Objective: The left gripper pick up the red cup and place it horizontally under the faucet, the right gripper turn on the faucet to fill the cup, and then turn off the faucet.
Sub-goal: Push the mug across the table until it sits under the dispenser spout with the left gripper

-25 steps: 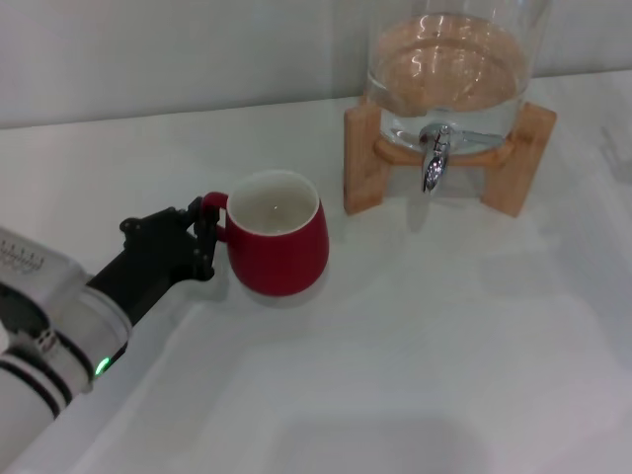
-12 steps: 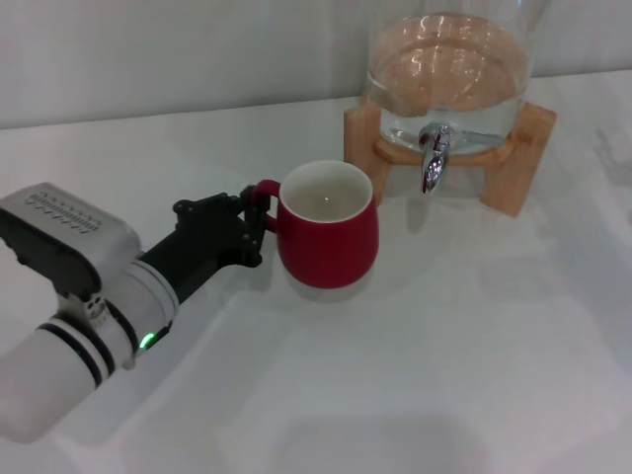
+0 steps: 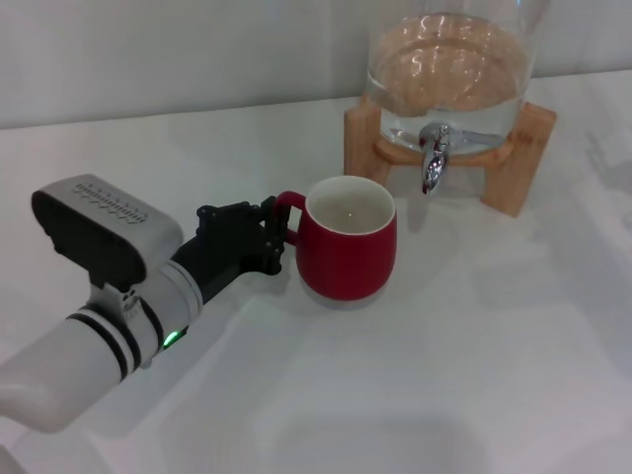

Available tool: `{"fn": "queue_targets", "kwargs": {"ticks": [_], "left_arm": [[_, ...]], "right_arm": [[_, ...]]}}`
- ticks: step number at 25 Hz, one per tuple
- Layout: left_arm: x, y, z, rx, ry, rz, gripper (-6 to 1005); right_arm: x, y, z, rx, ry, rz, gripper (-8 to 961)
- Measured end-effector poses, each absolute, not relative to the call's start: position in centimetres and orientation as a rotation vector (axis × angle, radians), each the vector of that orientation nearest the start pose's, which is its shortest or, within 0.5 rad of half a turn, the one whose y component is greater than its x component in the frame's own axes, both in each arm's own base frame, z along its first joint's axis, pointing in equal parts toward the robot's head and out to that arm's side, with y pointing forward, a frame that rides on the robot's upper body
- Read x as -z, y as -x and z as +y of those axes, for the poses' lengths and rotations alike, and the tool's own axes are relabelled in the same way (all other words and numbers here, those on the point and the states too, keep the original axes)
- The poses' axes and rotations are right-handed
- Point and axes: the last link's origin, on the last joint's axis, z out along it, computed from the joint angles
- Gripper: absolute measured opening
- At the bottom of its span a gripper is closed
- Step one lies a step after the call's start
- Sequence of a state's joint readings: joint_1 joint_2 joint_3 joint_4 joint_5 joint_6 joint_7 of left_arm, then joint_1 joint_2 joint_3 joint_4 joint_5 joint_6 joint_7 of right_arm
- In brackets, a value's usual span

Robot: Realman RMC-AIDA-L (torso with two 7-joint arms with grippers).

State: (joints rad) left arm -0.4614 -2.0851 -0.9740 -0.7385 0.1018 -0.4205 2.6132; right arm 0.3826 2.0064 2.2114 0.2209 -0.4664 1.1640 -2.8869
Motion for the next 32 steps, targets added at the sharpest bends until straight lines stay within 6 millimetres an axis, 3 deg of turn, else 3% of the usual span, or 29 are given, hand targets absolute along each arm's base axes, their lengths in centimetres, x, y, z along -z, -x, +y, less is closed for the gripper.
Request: {"fn": "queue_targets", "kwargs": {"ticks": [32], "left_arm": [[14.3,15.8,35.8,0.391,2.384,-0.43,104]], "right_arm": [[-6.8,-36.0,33.0,-0.637,1.533,0.355,604]]}}
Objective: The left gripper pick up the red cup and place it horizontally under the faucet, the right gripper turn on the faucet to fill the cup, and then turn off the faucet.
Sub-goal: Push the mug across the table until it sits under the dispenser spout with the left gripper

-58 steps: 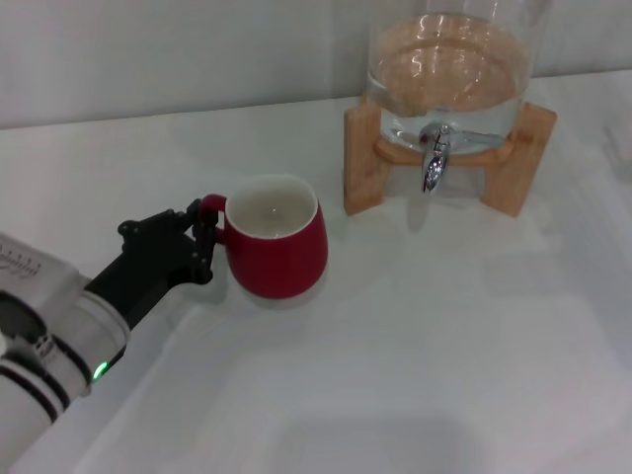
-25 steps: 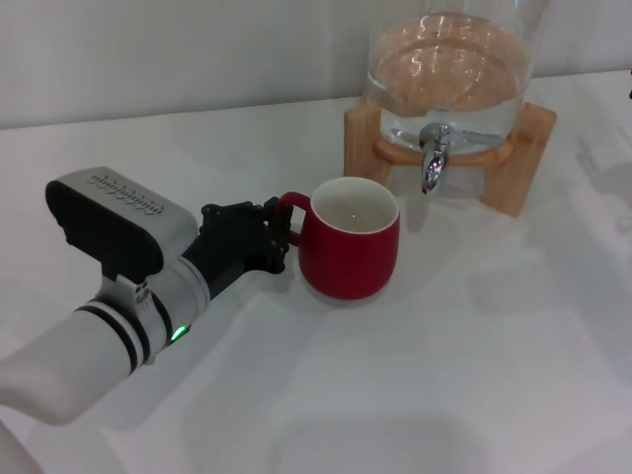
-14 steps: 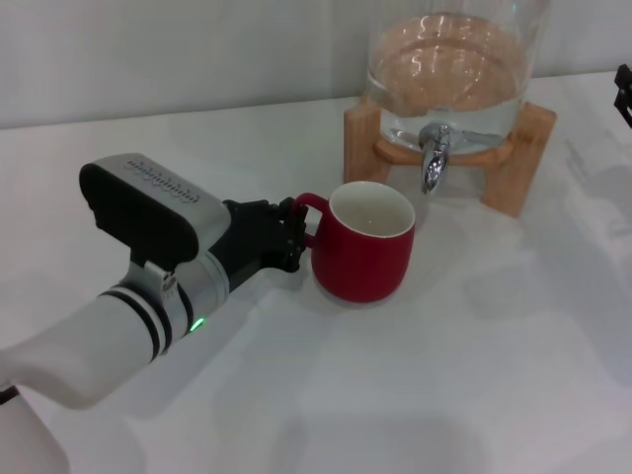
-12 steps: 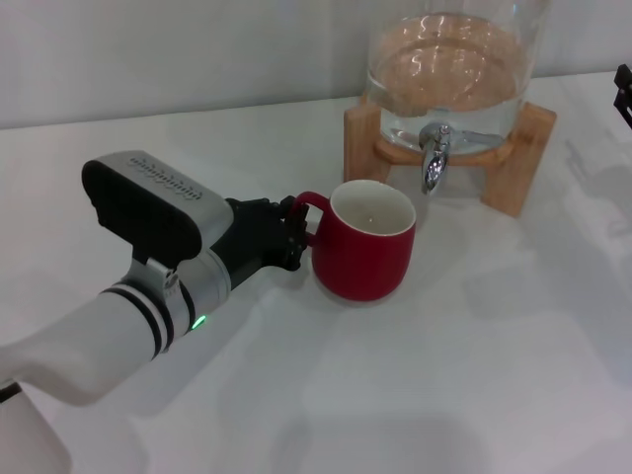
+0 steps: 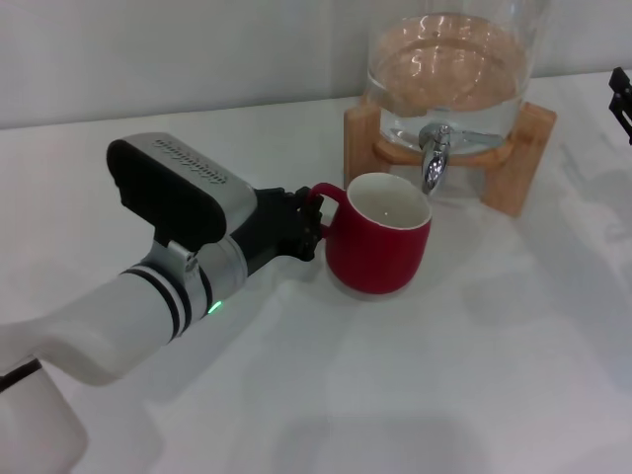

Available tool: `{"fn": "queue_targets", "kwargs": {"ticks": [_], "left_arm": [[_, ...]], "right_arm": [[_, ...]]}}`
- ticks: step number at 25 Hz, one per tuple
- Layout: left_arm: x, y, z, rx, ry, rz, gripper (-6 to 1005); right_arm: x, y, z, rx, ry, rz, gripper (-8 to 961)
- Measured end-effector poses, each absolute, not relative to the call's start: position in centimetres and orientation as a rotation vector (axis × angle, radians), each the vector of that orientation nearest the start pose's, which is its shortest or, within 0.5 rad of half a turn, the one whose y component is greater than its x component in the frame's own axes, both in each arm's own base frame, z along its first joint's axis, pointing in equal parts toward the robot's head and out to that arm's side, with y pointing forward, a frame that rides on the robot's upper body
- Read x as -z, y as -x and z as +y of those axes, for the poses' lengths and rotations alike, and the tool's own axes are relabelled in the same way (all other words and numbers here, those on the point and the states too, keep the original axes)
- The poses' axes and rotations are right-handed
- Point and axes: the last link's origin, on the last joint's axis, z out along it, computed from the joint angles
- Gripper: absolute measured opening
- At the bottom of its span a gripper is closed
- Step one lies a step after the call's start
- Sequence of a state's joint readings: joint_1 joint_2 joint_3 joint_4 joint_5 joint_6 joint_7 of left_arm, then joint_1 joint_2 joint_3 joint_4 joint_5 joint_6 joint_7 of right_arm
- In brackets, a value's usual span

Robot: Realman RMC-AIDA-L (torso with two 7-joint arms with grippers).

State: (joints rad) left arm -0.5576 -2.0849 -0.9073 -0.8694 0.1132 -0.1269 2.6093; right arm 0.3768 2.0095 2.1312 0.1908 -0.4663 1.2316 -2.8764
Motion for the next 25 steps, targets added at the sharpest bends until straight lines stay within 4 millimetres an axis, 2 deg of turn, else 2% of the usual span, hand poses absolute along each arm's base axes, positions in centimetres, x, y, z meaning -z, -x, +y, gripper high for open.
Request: {"fn": "queue_targets", "kwargs": {"ticks": [12,25], "left_arm": [[15.0,14.3,36.2,0.366,2.422,-0.376,104],[15.9,14.1,36.7,0.324,2.464,-0.38,103]], "right_arm": [[-6.5,-36.0,32.5,-0.653,1.536,0.356,604],[-6.4,-36.0,32.5,-0.654,1.537,0.356,603]]}}
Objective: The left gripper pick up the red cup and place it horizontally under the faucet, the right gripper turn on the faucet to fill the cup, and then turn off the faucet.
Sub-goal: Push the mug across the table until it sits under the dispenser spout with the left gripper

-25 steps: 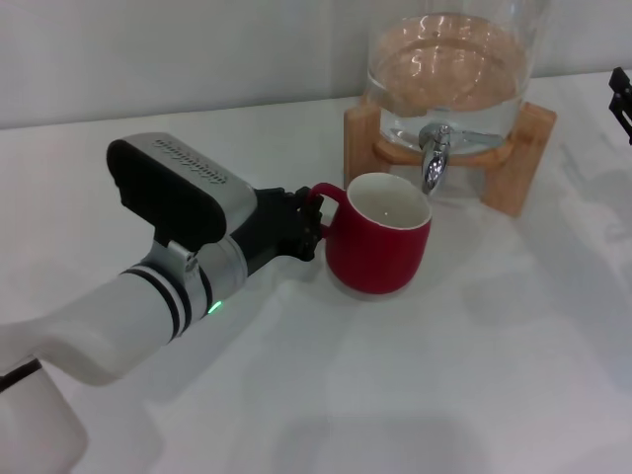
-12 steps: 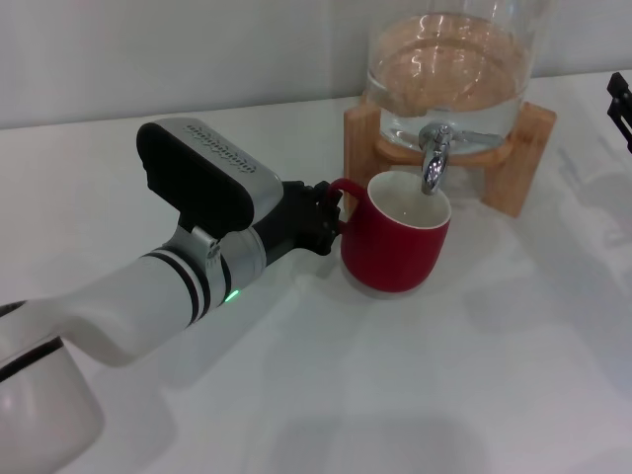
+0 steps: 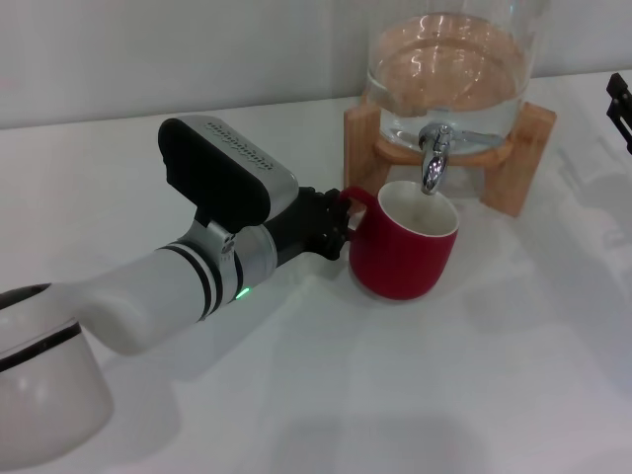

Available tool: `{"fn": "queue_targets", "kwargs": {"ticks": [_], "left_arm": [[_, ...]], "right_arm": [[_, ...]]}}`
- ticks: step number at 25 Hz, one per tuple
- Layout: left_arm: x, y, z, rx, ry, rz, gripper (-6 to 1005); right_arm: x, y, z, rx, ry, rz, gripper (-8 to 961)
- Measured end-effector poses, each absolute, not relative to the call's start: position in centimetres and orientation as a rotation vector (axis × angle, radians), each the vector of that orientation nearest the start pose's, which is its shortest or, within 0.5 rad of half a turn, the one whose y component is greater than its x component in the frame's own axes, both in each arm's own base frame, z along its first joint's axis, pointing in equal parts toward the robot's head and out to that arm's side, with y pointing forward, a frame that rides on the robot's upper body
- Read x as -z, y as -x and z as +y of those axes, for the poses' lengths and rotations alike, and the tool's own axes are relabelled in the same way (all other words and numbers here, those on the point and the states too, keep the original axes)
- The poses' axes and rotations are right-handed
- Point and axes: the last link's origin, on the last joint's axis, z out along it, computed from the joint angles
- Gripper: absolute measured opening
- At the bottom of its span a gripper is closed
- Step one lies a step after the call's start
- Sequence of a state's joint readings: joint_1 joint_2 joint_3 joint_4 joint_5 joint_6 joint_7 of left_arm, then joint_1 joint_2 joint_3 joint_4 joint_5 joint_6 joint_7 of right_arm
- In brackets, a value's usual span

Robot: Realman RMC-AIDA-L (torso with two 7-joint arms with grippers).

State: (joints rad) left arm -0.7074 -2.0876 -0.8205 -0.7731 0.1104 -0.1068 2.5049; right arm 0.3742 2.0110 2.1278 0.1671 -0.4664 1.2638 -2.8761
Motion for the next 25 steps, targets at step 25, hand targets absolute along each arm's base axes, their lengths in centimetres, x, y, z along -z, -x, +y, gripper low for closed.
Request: {"fn": "queue_targets", "kwargs": {"ticks": [25], "left_arm": [[16.09,13.95,37.02,0.308,2.468,-0.376,106]], "right_arm": [[-6.35,-35.95,32.01,-0.665,1.543,0.344,603]]}}
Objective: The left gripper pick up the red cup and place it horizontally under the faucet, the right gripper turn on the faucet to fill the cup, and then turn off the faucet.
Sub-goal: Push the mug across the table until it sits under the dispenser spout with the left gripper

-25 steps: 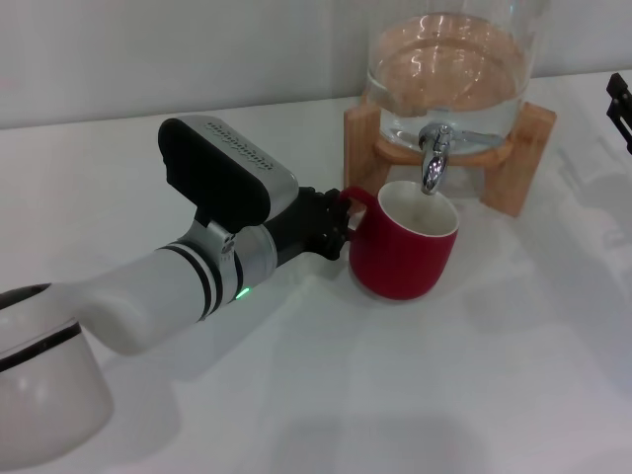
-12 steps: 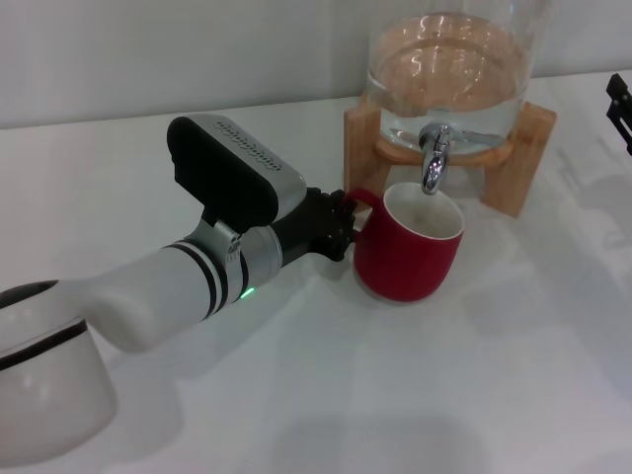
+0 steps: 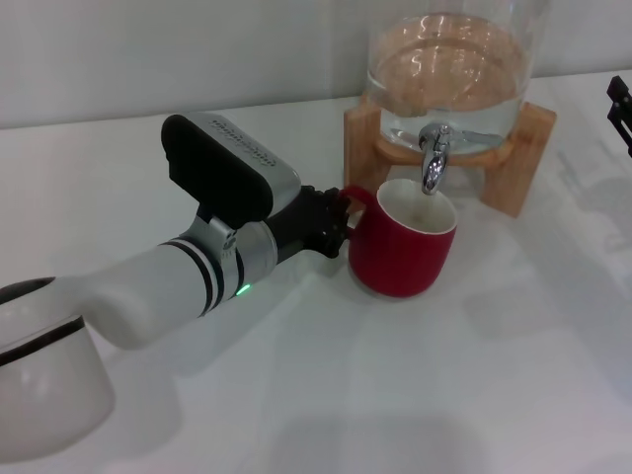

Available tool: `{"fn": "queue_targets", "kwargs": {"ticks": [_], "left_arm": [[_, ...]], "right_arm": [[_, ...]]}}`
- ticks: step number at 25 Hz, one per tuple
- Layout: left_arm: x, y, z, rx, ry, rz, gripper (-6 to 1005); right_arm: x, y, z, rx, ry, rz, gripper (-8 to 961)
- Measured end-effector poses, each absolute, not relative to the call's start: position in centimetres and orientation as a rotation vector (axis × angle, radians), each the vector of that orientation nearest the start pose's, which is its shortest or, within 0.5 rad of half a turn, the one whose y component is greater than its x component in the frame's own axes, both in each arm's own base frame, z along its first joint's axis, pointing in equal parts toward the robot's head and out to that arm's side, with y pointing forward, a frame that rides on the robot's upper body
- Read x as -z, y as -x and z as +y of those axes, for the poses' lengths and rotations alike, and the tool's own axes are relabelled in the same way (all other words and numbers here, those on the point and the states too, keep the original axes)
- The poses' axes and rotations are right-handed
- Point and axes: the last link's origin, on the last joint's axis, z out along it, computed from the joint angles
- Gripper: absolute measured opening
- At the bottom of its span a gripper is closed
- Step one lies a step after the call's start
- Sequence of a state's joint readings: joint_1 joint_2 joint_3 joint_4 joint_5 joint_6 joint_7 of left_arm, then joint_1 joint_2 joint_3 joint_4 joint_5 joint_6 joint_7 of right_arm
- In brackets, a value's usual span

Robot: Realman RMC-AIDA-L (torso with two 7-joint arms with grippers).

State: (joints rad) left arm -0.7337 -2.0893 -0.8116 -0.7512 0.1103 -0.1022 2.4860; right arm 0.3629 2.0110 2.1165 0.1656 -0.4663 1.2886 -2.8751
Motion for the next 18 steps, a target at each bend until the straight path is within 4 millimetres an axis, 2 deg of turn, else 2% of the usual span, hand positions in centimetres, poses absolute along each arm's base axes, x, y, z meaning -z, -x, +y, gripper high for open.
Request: {"fn": "queue_targets", "kwargs": {"ticks": [7,13,18], "left_arm": [[15.94,14.11,37.69,0.304,2.454,-0.427,110],[15.97,14.18,37.65,0.304,2.457,-0.426,206],[16.01,14.27,37.48,0.308,2.458,-0.434,200]], "right_arm": [[-6.29,-35.94,32.01,-0.665,1.545,0.345,603],[-6.18,-35.88,32.02,-0.665,1.552,0.343,603],[-6.12,-35.85,32.02,-0.665,1.556,0.343,603]]}}
